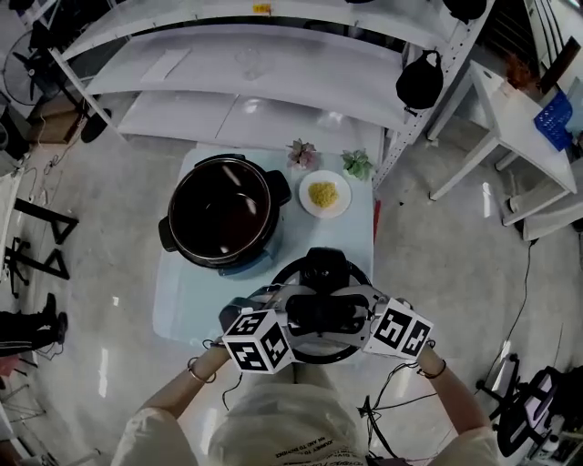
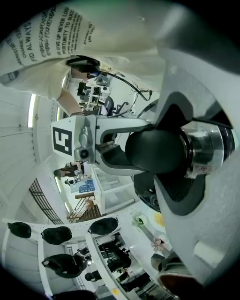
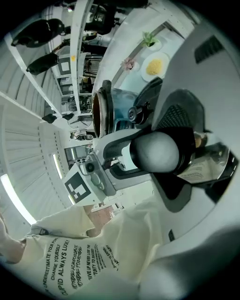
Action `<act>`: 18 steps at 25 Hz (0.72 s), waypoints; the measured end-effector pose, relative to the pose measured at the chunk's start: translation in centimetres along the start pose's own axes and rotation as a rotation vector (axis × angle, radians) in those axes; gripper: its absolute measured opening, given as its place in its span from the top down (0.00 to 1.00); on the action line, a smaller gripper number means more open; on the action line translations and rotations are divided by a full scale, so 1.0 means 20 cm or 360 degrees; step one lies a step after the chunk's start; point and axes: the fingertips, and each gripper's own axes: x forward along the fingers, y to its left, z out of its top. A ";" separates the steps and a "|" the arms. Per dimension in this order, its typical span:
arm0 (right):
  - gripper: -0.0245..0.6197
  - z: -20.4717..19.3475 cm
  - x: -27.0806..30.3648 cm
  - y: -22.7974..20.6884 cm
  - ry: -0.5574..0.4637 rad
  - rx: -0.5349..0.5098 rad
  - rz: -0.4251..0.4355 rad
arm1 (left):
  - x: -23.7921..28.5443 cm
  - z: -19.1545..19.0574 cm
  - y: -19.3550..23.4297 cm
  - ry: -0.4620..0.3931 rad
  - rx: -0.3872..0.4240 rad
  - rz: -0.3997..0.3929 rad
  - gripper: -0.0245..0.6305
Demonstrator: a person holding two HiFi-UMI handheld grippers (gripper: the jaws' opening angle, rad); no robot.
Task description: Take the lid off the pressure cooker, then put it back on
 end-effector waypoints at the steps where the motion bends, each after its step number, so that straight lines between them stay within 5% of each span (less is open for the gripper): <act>1: 0.54 0.03 -0.01 0.01 -0.0005 -0.0011 0.0001 | -0.03 0.01 0.00 0.0001 0.0004 0.0011 0.52; 18: 0.54 0.46 -0.14 0.11 -0.0098 -0.0267 0.0025 | -0.44 0.21 0.05 0.0001 0.0079 0.0268 0.52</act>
